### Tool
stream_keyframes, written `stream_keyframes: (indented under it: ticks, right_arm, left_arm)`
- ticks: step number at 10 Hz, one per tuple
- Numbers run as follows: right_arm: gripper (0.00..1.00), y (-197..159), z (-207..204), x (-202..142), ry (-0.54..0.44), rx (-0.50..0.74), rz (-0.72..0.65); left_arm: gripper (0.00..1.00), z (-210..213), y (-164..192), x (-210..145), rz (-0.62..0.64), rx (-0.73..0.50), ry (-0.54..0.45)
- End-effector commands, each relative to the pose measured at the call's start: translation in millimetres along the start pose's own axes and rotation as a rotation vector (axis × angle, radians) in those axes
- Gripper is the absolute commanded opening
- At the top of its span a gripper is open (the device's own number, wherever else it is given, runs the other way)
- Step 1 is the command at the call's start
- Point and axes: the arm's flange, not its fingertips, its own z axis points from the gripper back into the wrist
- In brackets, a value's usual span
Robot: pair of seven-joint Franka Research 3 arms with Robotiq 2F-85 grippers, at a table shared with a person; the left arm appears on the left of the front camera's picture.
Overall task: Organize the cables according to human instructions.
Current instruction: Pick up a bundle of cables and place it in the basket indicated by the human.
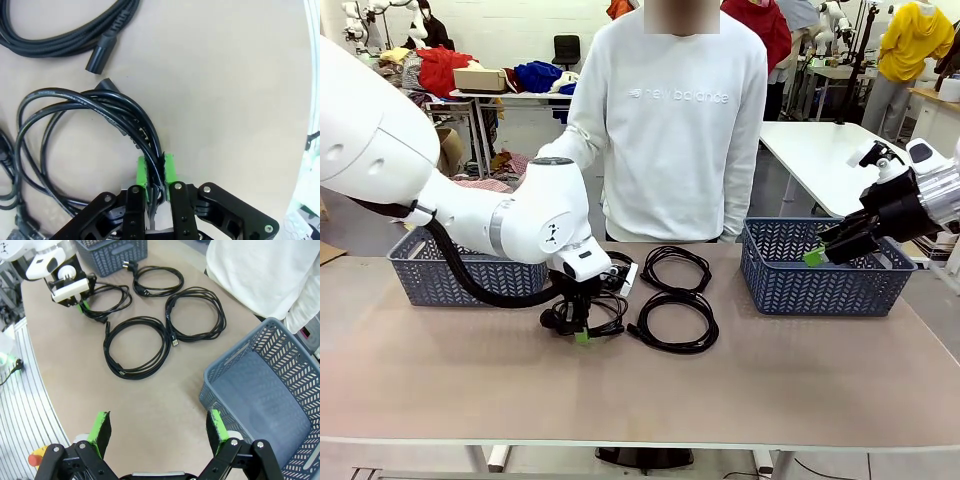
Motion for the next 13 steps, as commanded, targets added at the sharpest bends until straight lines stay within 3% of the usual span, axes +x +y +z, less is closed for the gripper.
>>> stream_keyframes:
  ticks: [1,7,13]
  right_arm:
    - [1.0,-5,-1,0,-0.027,0.016,0.021]
    - [1.0,-5,-1,0,-0.027,0.016,0.021]
    - [1.0,-5,-1,0,-0.027,0.016,0.021]
  left_arm:
    - [0.0,12,-9,0,0.001,0.001,0.038]
    - [0.0,130,-9,5,-0.009,0.182,0.127]
    - [0.0,189,4,-67,0.126,0.268,0.049]
